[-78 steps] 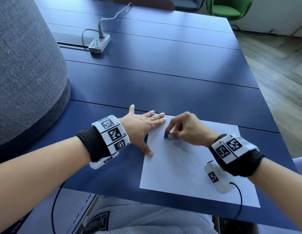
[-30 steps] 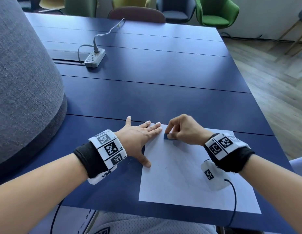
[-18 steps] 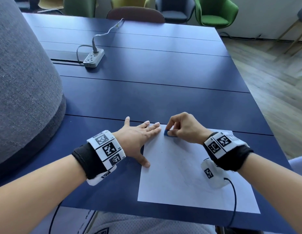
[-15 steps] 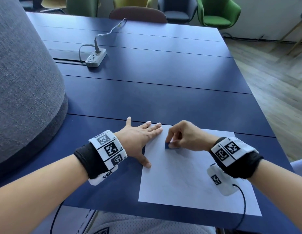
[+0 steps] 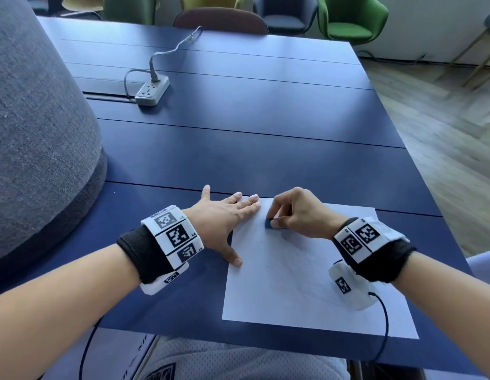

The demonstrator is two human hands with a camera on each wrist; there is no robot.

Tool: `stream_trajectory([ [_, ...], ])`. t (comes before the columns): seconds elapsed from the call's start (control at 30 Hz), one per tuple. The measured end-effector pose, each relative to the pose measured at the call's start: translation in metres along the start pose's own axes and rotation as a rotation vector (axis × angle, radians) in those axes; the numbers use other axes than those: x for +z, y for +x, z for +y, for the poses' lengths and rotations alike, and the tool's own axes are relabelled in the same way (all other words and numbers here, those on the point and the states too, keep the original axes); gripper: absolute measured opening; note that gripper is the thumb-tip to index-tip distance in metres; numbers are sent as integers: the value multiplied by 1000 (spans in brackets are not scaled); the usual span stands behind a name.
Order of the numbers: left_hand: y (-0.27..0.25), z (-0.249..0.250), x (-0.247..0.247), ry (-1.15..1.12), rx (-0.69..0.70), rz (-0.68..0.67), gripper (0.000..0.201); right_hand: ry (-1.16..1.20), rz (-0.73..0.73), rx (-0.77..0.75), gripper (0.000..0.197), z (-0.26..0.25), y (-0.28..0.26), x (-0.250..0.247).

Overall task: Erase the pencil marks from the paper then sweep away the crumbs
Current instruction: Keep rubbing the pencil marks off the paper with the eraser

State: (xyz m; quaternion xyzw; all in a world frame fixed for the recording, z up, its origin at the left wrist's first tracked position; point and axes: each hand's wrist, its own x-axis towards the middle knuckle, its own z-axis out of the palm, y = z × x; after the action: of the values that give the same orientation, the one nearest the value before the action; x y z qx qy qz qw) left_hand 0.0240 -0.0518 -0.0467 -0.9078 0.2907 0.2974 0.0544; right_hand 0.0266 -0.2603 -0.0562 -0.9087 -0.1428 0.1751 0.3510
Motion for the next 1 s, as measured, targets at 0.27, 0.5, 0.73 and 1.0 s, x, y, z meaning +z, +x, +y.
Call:
stream_trajectory([
  [0.27, 1, 1, 3, 36, 10, 9, 122, -20, -104, -18, 10, -1, -13, 4],
  [0.5, 2, 3, 1, 73, 11, 13, 120, -43, -305, -62, 10, -2, -30, 11],
  [0.73, 3, 4, 1, 75, 11, 0, 116, 8, -246, -66, 10, -4, -37, 18],
  [1.0, 3, 5, 0, 66, 11, 1, 116, -1, -218, -70, 12, -5, -42, 23],
])
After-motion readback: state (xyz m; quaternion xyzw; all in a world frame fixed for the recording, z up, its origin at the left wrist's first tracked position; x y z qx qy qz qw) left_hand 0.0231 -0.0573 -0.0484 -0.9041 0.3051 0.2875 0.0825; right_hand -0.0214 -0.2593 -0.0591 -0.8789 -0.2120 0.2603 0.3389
